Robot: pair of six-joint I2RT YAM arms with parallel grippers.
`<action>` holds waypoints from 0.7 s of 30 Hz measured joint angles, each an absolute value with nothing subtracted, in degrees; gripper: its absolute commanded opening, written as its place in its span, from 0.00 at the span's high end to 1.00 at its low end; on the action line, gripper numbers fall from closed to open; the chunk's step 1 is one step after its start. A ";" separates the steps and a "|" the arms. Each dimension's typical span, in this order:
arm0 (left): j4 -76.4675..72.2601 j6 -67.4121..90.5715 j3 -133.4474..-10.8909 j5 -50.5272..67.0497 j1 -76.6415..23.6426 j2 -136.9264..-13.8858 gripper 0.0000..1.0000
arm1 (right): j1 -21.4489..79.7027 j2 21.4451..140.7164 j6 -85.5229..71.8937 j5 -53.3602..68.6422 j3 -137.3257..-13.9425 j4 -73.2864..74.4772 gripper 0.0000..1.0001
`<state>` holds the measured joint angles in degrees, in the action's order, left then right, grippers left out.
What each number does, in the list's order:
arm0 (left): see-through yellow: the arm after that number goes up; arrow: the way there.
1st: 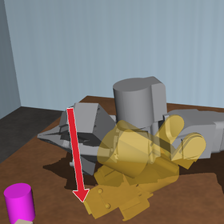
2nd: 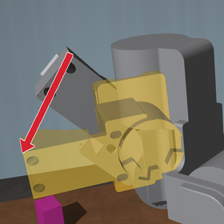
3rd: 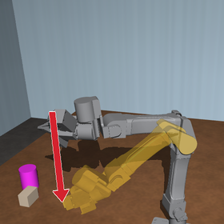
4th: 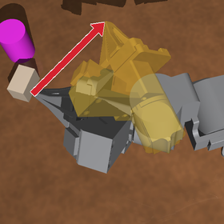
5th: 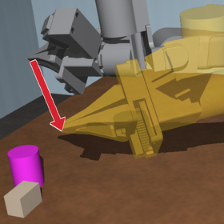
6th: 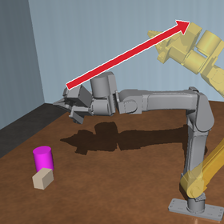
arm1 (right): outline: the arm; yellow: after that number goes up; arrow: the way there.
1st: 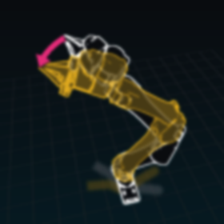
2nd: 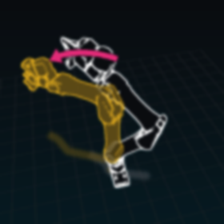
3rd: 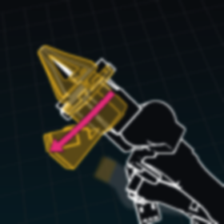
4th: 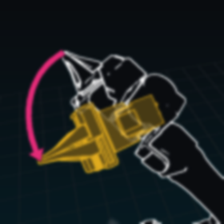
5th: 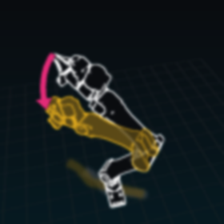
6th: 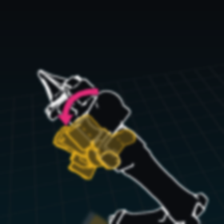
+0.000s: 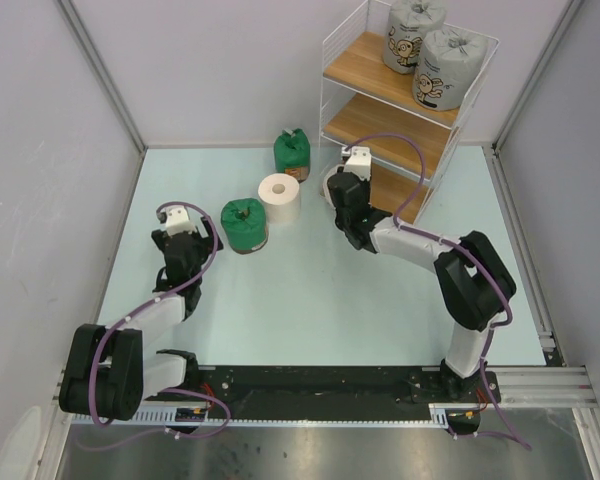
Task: Place and organize the paper towels onto the shelf
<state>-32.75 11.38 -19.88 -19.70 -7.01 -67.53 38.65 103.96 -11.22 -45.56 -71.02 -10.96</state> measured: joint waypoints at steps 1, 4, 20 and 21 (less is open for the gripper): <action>-32.71 11.38 -19.99 -19.68 -7.01 -67.53 0.00 | 38.50 104.25 -10.09 -45.84 -71.02 -12.93 0.62; -32.69 11.38 -20.10 -19.68 -7.01 -67.53 0.00 | 38.02 105.75 -6.37 -46.22 -71.02 -18.81 0.52; -32.38 11.35 -20.14 -19.29 -7.01 -67.88 0.00 | 36.62 110.13 2.59 -49.98 -71.02 -26.79 0.37; -32.38 11.35 -20.16 -19.29 -7.01 -67.88 0.01 | 37.04 110.08 2.44 -49.91 -71.02 -26.37 0.35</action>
<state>-32.38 11.35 -20.16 -19.29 -7.01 -67.88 37.04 110.08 2.44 -49.91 -71.02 -26.37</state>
